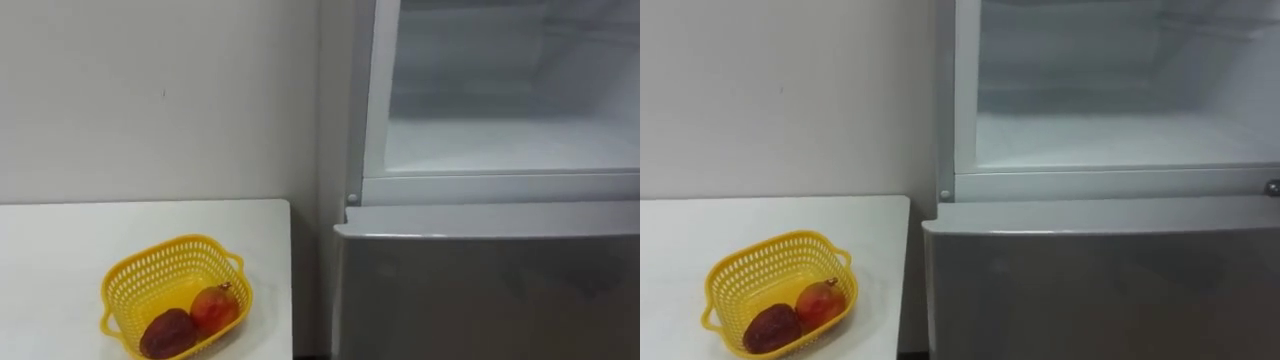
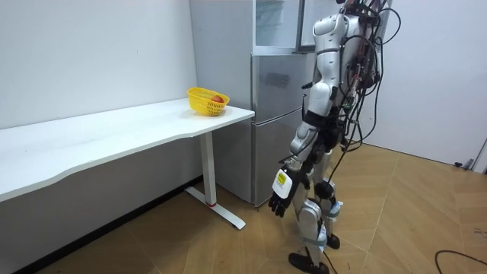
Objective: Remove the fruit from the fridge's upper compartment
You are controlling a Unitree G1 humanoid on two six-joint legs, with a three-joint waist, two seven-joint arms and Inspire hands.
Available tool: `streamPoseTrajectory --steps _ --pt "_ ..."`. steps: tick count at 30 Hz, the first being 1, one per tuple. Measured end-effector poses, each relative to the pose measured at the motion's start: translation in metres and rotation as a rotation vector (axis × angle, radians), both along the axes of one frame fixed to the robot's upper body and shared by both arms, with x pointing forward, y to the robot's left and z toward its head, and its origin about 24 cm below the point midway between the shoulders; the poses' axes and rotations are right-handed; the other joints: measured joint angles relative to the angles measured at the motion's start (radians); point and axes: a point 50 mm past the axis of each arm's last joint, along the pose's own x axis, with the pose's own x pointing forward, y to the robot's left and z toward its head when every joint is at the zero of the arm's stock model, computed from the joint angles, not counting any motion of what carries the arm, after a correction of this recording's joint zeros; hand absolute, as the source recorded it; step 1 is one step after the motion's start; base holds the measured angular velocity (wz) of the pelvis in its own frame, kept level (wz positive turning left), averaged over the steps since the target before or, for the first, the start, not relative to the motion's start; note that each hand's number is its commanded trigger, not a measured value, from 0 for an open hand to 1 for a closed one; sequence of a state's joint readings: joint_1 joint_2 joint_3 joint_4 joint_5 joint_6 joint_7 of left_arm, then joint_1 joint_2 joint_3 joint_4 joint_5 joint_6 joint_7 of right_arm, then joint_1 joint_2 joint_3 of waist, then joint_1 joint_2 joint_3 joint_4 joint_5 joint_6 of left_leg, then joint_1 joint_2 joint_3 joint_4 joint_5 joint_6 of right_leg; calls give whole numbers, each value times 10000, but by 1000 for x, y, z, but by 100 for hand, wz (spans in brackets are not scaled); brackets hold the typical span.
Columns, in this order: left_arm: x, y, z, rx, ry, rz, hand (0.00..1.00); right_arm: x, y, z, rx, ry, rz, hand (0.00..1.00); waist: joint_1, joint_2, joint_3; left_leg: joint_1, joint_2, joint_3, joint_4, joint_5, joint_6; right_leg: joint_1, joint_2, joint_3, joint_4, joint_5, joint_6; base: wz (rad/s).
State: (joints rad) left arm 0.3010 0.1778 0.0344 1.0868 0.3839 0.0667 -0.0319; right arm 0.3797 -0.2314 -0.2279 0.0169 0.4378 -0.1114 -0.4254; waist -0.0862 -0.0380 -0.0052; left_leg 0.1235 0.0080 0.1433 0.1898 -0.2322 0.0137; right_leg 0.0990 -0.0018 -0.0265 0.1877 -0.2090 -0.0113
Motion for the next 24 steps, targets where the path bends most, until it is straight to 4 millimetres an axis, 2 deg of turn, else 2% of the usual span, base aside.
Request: streamPoseTrajectory --steps 2,4,8,11,16,19,24 --pt "3 0 0 30 -117 -9 0 -5 -3 -11 781 206 -399 0 -17 105 -31 -54 1 7 2 -1 1 -86 18 88 51 1 1 -4" --pt "1 0 0 35 -76 1 0 -8 -4 -15 1299 190 -636 0 -31 143 -18 -73 10 35 4 0 1 -124 28 117 183 0 1 -2" --pt "-1 1 3 120 -192 12 0 -15 -7 -27 3533 -313 -1810 0 -195 95 -10 -97 2 32 12 -1 1 -134 20 159 184 -39 9 0" --pt "1 1 4 137 -268 3 0 -20 -10 -34 4544 -371 -2540 0 -241 42 -7 -97 -17 35 -15 -1 2 -174 9 178 206 -91 30 0" --pt "7 7 7 301 -645 315 0 -29 -34 -26 5321 -1409 -4056 0 -347 -127 0 -106 -12 56 -15 -2 5 -247 20 226 213 -87 25 -2" --pt "4 12 8 431 -700 678 0 -29 -53 -13 5905 -2670 -5294 0 -564 -310 74 -188 -12 108 -7 -1 5 -376 31 294 309 -94 20 -7" --pt "-1 21 11 625 -836 1225 0 -35 -77 2 6674 -4446 -6673 0 -736 -552 103 -251 -8 199 -7 -1 6 -480 47 415 319 -97 20 -8"
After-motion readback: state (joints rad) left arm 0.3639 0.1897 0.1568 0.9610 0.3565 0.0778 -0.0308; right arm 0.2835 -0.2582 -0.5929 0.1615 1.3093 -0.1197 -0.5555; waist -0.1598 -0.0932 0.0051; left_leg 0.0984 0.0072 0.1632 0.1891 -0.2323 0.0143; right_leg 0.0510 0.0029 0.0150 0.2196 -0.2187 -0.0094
